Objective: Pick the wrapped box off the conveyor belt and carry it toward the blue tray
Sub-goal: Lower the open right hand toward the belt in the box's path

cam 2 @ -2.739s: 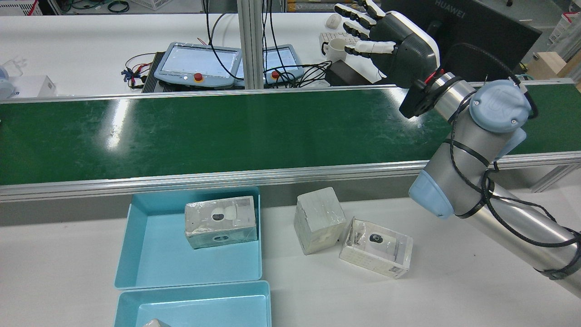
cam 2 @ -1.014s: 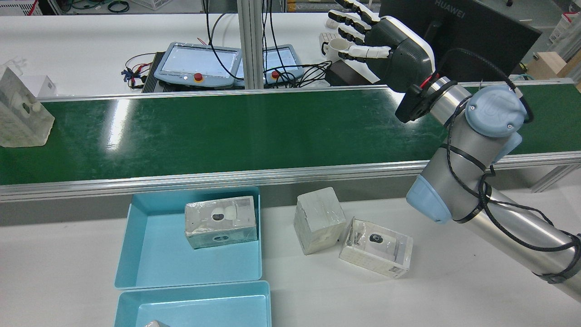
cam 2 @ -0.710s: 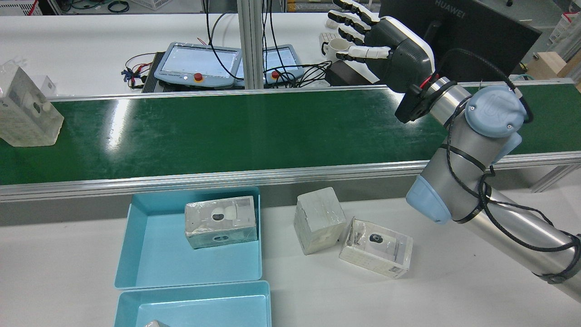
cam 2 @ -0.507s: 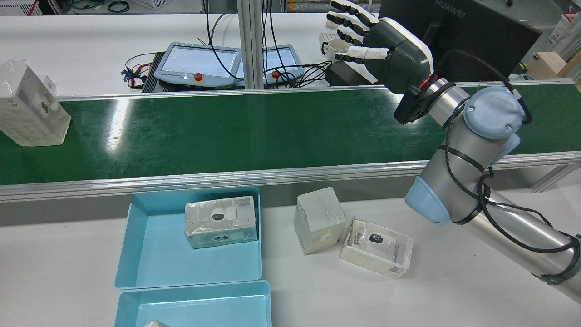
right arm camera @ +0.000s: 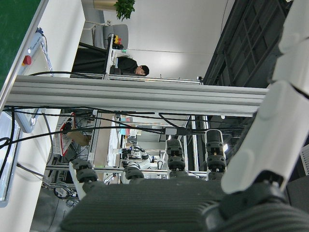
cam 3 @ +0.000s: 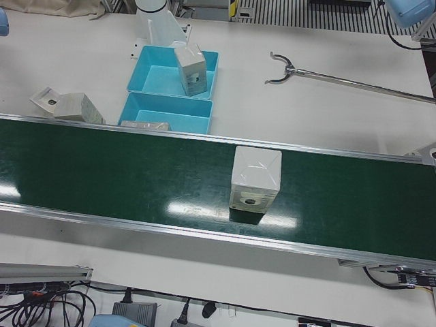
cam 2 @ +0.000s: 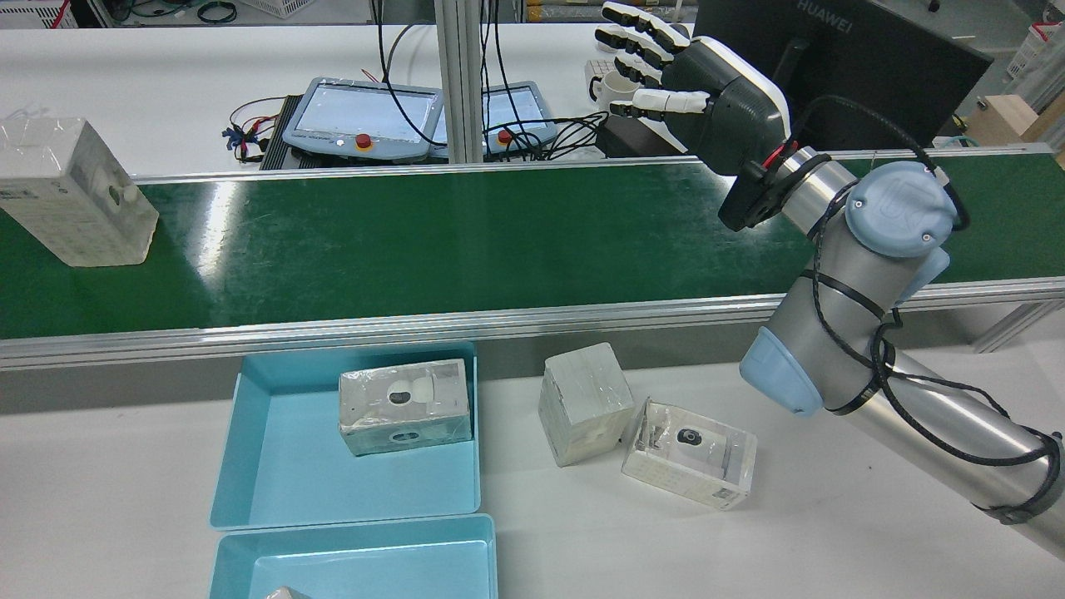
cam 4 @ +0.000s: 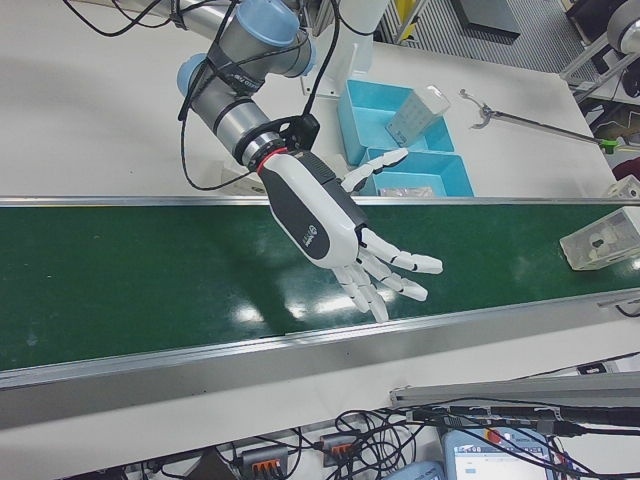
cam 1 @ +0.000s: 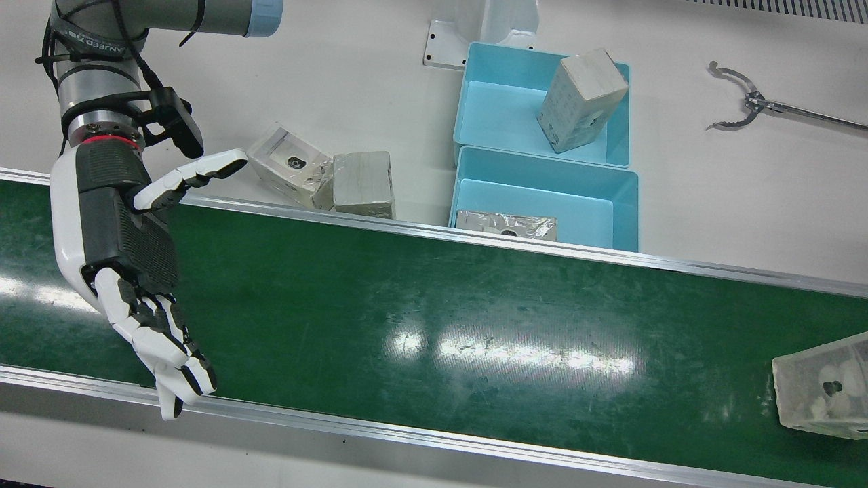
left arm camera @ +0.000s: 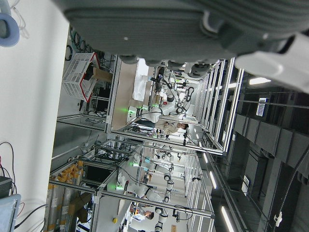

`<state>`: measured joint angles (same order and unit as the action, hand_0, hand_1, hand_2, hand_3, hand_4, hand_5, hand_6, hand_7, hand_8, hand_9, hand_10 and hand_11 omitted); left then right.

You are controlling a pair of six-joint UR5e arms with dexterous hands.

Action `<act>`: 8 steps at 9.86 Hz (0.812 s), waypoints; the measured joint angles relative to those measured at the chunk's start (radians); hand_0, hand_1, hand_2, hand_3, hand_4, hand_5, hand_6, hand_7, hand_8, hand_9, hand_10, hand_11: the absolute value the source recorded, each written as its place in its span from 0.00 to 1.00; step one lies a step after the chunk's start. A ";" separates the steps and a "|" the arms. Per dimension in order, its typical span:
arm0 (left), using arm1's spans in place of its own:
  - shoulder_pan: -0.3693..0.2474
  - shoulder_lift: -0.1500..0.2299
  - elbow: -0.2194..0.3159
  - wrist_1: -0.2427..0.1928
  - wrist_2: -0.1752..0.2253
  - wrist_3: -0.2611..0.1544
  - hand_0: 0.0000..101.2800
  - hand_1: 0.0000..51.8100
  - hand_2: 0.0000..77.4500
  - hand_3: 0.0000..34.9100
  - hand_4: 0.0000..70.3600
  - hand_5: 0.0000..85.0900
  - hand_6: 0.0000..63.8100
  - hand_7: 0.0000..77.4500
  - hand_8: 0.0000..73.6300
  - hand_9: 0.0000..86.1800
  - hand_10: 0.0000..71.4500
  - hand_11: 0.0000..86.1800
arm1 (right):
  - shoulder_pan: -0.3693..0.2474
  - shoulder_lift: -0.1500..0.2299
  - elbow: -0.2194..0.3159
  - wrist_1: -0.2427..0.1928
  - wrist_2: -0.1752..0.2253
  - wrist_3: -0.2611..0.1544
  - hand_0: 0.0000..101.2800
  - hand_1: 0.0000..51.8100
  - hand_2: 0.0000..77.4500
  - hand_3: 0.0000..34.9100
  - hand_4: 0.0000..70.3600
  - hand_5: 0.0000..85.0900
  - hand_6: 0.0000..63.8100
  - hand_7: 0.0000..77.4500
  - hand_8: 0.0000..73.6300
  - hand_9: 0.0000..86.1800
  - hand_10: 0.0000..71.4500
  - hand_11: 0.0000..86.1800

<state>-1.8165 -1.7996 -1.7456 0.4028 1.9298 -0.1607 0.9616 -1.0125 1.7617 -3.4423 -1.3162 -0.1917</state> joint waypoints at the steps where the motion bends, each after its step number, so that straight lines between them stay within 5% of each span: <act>1: 0.000 0.000 0.000 0.000 0.000 0.000 0.00 0.00 0.01 0.00 0.00 0.01 0.00 0.01 0.01 0.01 0.01 0.00 | -0.002 0.000 -0.001 0.000 0.000 0.000 0.39 0.16 0.15 0.86 0.12 0.20 0.00 0.15 0.00 0.02 0.07 0.09; 8: 0.000 0.000 0.000 0.000 0.000 0.000 0.00 0.00 0.01 0.00 0.00 0.01 0.00 0.01 0.01 0.01 0.00 0.00 | -0.031 -0.001 -0.014 0.002 0.002 0.000 0.39 0.15 0.16 0.86 0.12 0.21 0.00 0.15 0.00 0.01 0.07 0.10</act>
<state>-1.8165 -1.7996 -1.7456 0.4028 1.9298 -0.1607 0.9310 -1.0130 1.7473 -3.4408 -1.3147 -0.1918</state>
